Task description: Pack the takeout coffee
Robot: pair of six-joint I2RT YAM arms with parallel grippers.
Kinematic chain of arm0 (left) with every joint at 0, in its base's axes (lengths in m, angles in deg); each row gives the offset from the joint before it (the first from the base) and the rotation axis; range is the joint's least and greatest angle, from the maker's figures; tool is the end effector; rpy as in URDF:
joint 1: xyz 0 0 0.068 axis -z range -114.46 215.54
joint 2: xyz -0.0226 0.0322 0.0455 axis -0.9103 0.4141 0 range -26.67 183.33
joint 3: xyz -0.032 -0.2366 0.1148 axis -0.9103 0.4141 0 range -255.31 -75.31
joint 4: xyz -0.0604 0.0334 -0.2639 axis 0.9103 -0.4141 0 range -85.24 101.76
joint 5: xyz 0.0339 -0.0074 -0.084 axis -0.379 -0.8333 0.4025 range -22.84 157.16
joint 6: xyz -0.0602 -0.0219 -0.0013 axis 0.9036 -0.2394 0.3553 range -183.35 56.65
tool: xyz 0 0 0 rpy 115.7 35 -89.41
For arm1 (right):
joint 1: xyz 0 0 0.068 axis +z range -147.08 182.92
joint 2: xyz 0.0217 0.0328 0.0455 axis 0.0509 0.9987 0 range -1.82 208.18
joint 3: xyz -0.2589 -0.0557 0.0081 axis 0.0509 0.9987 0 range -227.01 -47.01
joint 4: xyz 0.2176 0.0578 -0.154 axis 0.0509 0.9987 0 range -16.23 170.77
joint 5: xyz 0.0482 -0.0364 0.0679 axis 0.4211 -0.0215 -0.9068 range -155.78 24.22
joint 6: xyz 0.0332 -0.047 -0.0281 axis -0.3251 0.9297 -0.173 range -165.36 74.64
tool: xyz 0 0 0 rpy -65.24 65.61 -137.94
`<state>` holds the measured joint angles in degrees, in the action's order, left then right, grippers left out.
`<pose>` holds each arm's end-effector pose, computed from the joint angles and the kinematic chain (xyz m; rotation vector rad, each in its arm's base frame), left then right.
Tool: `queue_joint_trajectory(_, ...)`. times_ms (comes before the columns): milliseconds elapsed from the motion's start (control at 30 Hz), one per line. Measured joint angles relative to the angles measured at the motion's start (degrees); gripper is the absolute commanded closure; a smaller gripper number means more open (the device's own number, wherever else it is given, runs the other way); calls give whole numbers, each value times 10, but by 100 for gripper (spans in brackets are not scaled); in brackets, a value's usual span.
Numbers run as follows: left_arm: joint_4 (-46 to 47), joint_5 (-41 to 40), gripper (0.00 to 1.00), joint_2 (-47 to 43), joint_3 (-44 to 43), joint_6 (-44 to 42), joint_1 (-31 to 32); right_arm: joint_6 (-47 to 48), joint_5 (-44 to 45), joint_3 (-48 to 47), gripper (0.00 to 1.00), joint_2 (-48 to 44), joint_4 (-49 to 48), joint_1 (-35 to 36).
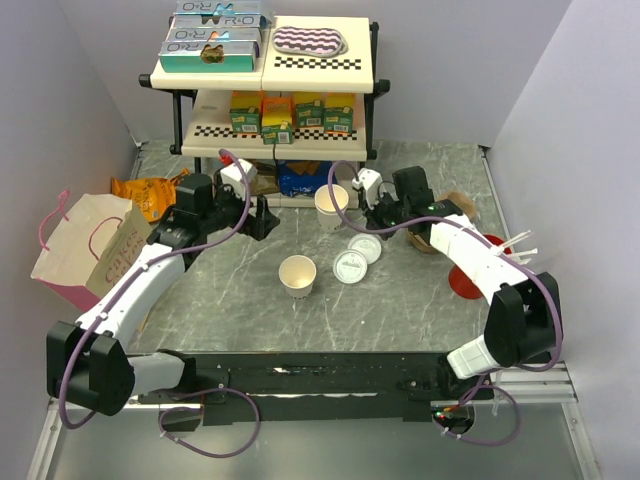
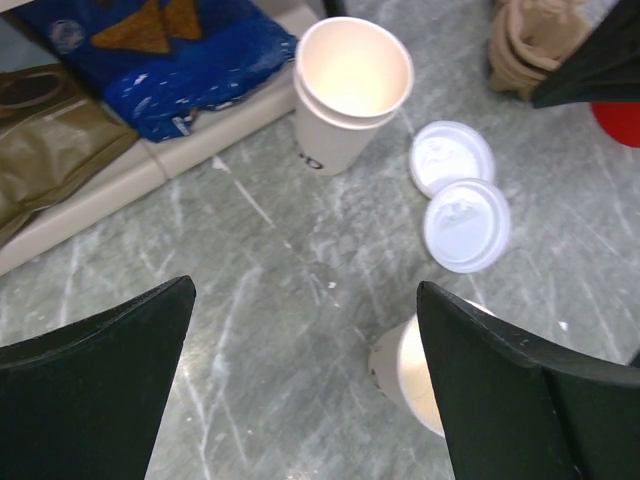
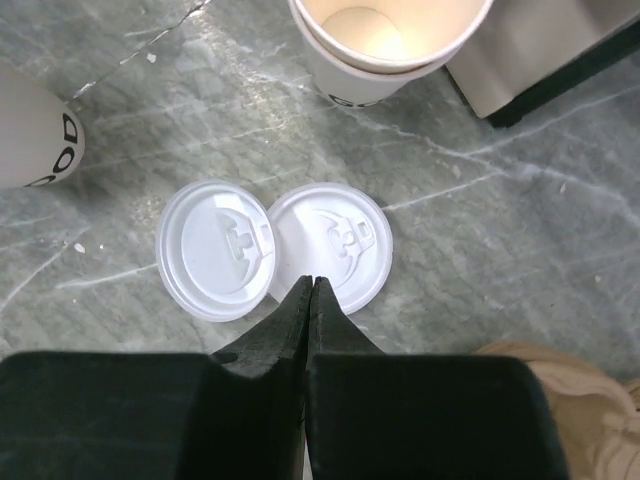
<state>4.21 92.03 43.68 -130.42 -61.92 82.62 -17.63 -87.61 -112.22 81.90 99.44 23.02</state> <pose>0.2877 -0.1103 0.2987 0.5521 1.9054 -0.6371 0.3138 0.1345 0.2595 -1.1017 2.0227 0.3772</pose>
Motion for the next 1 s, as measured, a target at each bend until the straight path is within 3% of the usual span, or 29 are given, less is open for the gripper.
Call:
queue_joint_trajectory(67,0,14,1,0,0,2,3,12,-4,0,99,1,-1,0)
queue_joint_trajectory(100,0,19,1,0,0,2,4,18,-8,0,84,1,0,0)
queue_joint_trajectory(200,0,27,1,0,0,0,8,61,-35,0,60,1,19,3)
queue_joint_trajectory(333,-10,27,2,-5,1,-18,8,192,-60,36,47,-13,44,26)
queue_joint_trajectory(533,-20,21,1,-18,8,-42,9,422,-55,141,47,-80,92,94)
queue_joint_trajectory(667,-20,16,1,-26,19,-45,9,542,-45,158,51,-83,112,135)
queue_joint_trajectory(1000,-29,-3,1,-72,45,-53,9,662,2,155,57,-10,107,165)
